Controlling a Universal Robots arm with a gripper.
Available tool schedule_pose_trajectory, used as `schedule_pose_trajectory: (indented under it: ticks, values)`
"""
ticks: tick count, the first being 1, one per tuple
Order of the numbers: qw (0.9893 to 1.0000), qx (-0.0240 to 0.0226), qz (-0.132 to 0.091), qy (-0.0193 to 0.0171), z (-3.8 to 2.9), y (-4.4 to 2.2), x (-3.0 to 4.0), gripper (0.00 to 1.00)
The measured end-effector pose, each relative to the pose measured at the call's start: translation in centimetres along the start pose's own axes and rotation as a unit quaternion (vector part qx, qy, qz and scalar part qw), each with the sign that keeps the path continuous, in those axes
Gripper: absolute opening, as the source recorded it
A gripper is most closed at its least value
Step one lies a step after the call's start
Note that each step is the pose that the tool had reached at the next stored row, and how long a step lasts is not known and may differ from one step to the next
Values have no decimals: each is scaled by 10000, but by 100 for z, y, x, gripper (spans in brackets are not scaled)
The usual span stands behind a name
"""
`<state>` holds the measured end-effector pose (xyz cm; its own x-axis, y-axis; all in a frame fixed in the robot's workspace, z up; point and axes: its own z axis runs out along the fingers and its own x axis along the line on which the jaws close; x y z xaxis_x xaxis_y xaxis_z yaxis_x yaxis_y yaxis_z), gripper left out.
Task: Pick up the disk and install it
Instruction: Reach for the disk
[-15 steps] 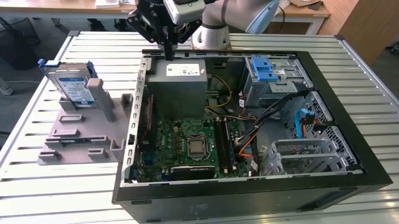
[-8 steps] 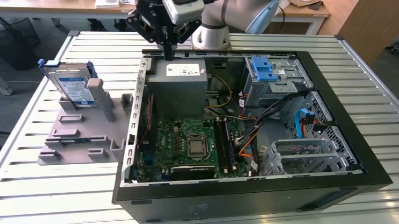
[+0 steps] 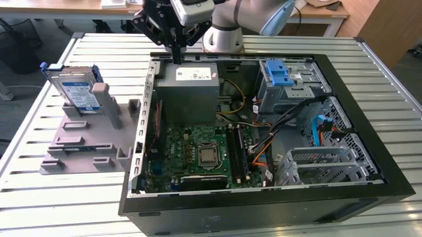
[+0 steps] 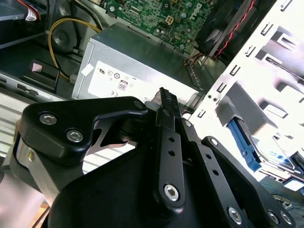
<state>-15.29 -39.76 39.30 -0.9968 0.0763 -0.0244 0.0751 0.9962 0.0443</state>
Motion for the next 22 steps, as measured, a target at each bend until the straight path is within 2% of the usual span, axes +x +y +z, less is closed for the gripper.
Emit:
schedule_pose_trajectory:
  ticks: [22]
  values:
    - [10000,0,0,0,1,-4,55,11]
